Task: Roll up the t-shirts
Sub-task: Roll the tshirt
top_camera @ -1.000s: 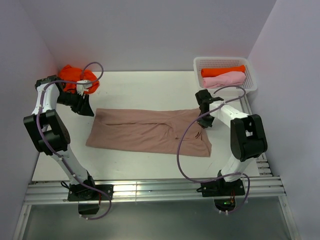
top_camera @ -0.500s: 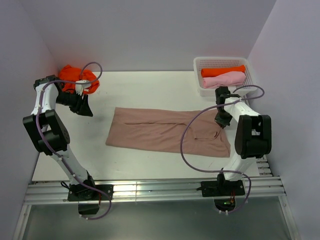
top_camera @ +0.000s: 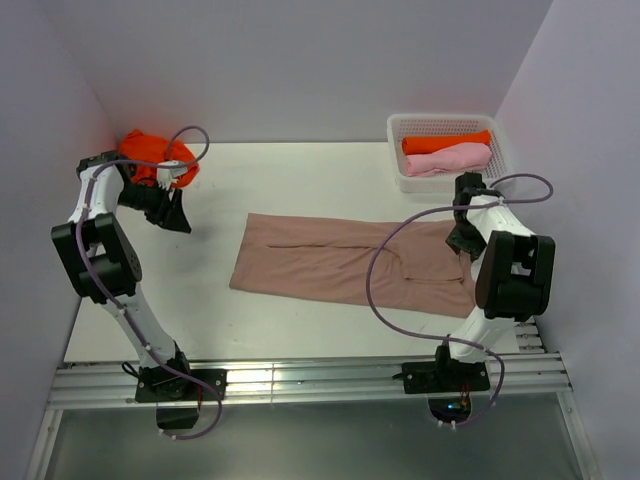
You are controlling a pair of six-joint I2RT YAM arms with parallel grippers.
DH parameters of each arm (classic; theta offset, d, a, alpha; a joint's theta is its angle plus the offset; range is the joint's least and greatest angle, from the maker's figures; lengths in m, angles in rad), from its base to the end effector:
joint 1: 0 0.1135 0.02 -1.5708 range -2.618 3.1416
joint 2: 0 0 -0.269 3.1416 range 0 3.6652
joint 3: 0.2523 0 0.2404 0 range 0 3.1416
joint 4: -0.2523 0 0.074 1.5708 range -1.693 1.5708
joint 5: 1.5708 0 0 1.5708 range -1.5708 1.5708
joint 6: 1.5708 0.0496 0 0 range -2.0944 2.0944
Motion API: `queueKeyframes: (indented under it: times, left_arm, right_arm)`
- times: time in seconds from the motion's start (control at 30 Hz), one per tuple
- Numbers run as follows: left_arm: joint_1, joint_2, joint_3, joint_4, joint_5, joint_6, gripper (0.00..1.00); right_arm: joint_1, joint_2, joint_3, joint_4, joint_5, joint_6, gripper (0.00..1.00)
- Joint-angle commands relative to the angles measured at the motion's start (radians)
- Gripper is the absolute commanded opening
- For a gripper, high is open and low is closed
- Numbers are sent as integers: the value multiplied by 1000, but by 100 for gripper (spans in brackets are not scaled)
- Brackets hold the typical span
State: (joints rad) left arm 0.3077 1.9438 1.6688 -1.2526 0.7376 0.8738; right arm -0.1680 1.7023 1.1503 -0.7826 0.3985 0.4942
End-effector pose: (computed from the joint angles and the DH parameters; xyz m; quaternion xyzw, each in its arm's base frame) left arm 0.3562 0.0782 0.2479 0.2679 0.8933 -0.2881 0.2175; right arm 0.3053 -0.0713 0.1928 0.3385 0.9129 -0.1752 0.1459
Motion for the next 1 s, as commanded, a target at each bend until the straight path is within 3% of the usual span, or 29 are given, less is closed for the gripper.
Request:
queueKeyframes:
  times: [0.0, 0.13, 0.33, 0.53, 0.63, 0.83, 0.97]
  left_arm:
    - [-35, 41, 63, 50, 49, -50, 56]
    - [-90, 93, 123, 100, 108, -163, 59]
    - [-202, 162, 151, 294, 112, -396, 61]
    - [-281, 237, 164, 432, 62, -547, 63]
    - [-294, 285, 198, 433, 62, -567, 64]
    - [-341, 339, 197, 426, 42, -536, 64]
    - [-348, 374, 194, 412, 45, -529, 64]
  right_arm:
    - [18, -127, -37, -6, 16, 38, 54]
    - [125, -280, -83, -1, -13, 154, 55]
    - [529, -388, -147, 159, -127, 393, 53]
    - [897, -169, 40, 204, -78, 532, 52]
    - [1016, 35, 236, 218, -99, 537, 51]
    - [1136, 325, 552, 189, -154, 532, 50]
    - [1182, 433, 661, 195, -190, 537, 50]
